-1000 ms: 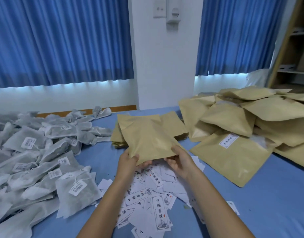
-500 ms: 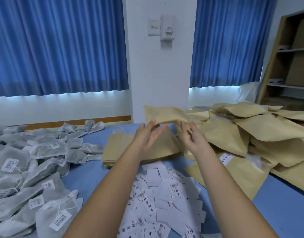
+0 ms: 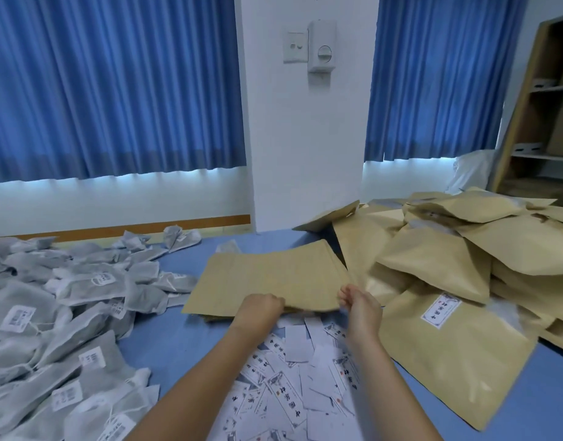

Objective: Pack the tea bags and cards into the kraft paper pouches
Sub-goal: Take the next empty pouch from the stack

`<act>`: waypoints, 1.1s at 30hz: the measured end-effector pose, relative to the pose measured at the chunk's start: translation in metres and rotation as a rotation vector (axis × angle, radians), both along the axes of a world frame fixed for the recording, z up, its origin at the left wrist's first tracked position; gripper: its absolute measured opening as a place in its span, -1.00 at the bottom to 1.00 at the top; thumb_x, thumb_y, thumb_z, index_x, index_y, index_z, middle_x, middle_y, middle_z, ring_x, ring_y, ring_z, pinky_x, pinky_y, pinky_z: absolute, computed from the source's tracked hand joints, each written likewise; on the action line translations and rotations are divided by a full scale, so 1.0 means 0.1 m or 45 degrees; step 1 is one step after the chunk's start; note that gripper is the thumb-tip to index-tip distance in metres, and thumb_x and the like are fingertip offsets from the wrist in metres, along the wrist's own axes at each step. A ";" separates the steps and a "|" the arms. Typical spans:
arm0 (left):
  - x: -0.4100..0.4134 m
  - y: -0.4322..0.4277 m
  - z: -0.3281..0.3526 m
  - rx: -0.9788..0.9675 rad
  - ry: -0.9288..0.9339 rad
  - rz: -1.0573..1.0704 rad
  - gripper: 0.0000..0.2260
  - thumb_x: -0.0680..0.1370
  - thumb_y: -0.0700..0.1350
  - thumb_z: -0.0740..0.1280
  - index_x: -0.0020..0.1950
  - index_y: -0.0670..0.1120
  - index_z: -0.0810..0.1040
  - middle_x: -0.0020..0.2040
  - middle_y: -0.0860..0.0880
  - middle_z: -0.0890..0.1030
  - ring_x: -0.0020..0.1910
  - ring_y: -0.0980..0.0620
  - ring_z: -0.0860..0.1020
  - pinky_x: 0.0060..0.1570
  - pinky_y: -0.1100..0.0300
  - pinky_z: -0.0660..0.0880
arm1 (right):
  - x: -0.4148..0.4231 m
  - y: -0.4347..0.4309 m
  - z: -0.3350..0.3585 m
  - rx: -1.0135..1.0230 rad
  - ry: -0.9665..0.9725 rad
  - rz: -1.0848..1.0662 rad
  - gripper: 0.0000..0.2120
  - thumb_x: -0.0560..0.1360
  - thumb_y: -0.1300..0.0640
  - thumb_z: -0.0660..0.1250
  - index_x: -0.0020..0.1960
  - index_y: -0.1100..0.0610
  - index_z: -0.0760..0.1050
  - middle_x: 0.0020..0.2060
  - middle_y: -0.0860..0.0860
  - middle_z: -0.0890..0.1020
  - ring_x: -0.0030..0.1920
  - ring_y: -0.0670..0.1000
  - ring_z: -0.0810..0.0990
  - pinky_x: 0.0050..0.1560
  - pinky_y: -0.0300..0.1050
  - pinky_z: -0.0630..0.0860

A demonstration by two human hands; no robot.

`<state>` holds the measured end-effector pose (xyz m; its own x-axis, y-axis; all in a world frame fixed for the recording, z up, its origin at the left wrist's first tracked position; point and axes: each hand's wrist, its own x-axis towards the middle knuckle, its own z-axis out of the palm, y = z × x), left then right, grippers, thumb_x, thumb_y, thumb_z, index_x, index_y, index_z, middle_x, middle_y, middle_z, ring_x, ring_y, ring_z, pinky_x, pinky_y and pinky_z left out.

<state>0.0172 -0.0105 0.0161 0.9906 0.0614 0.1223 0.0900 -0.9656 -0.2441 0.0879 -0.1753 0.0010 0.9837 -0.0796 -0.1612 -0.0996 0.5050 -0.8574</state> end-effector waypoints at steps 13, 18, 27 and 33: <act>-1.14 0.35 -0.01 -0.513 -0.309 -0.471 -0.70 0.48 -0.40 0.29 0.17 -0.24 0.61 0.18 -0.15 0.61 0.17 -0.10 0.57 0.14 0.14 0.49 | -0.79 0.08 -0.10 0.288 0.193 0.734 -0.75 0.60 0.40 0.07 0.20 0.26 0.43 0.07 0.18 0.60 0.01 0.11 0.59 0.00 0.00 0.51; -0.96 -0.15 -0.09 -0.595 -0.163 -0.266 -0.75 0.52 -0.04 0.32 0.08 -0.18 0.62 0.01 -0.12 0.61 0.01 -0.11 0.56 0.01 0.06 0.48 | -1.03 0.31 -0.16 0.328 0.168 0.770 -0.81 0.63 0.37 0.07 0.13 0.33 0.43 -0.08 0.25 0.64 -0.04 0.15 0.61 0.03 0.05 0.56; -0.89 -0.12 -0.02 -0.990 -0.101 -0.097 -0.70 0.46 -0.04 0.47 0.15 -0.10 0.64 0.06 -0.09 0.65 0.04 -0.02 0.59 0.09 0.11 0.48 | -1.02 0.21 -0.13 0.429 0.019 1.066 -0.83 0.55 0.37 0.16 0.09 0.40 0.44 -0.06 0.38 0.60 -0.05 0.26 0.65 -0.03 0.10 0.62; -0.96 -0.27 0.06 -0.787 -0.255 -0.015 -0.81 0.54 -0.13 0.27 -0.09 -0.26 0.55 -0.10 -0.22 0.61 -0.11 -0.19 0.56 -0.15 0.05 0.45 | -1.06 0.28 -0.11 0.513 -0.081 1.116 -0.78 0.55 0.45 0.10 0.06 0.35 0.49 -0.07 0.25 0.58 -0.09 0.09 0.62 -0.06 -0.08 0.62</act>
<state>-0.0786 -0.0376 0.0217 0.9534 0.1685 0.2504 0.0643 -0.9240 0.3770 -0.0186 -0.1469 -0.0104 0.6753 0.7365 0.0398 -0.5404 0.5308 -0.6529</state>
